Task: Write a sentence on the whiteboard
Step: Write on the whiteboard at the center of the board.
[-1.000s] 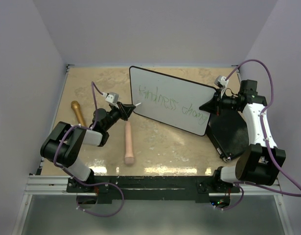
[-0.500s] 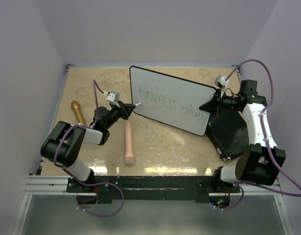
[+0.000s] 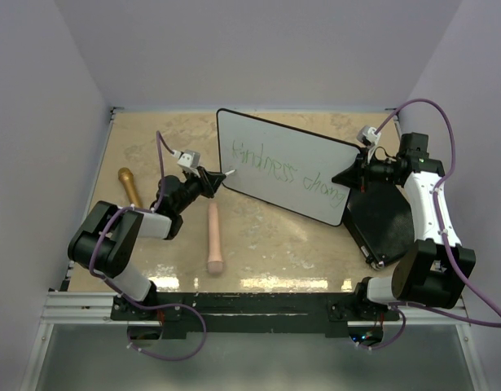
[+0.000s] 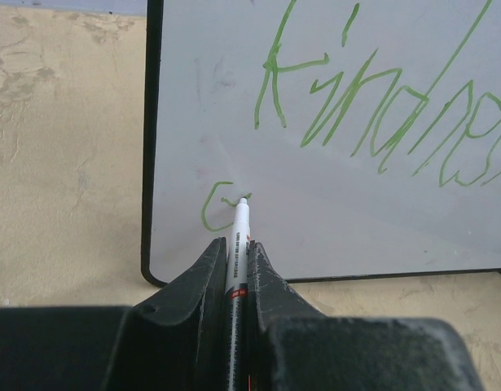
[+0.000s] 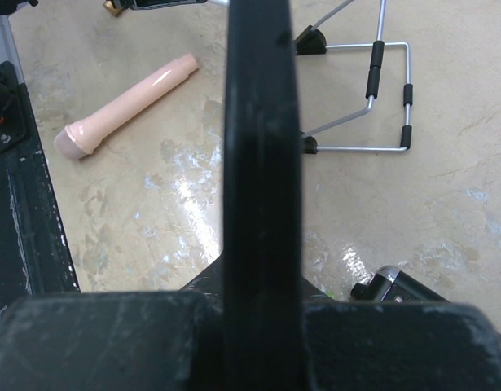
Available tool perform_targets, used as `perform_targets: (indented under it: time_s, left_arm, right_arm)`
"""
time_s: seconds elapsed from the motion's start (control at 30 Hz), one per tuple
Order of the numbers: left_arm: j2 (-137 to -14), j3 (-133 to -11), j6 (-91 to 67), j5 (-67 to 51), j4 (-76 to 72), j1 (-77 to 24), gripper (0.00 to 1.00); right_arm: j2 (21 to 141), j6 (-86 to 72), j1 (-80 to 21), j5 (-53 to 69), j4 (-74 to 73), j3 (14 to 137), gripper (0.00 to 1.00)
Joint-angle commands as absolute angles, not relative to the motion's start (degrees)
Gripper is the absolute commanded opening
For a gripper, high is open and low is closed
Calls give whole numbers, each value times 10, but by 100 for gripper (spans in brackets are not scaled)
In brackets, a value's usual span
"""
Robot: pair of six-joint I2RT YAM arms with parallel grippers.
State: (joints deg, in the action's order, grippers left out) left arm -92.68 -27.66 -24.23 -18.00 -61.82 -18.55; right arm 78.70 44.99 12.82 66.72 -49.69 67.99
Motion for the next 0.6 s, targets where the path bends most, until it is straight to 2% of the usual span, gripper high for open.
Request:
perform_targets:
  time_s: [0.0, 0.57]
  left_arm:
    - [-915, -293, -218, -153, -634, -184, 0]
    - [-895, -285, -227, -154, -647, -176, 0]
  right_arm:
    - [780, 470, 128, 633, -487, 680, 0]
    - [779, 471, 127, 633, -488, 679, 0]
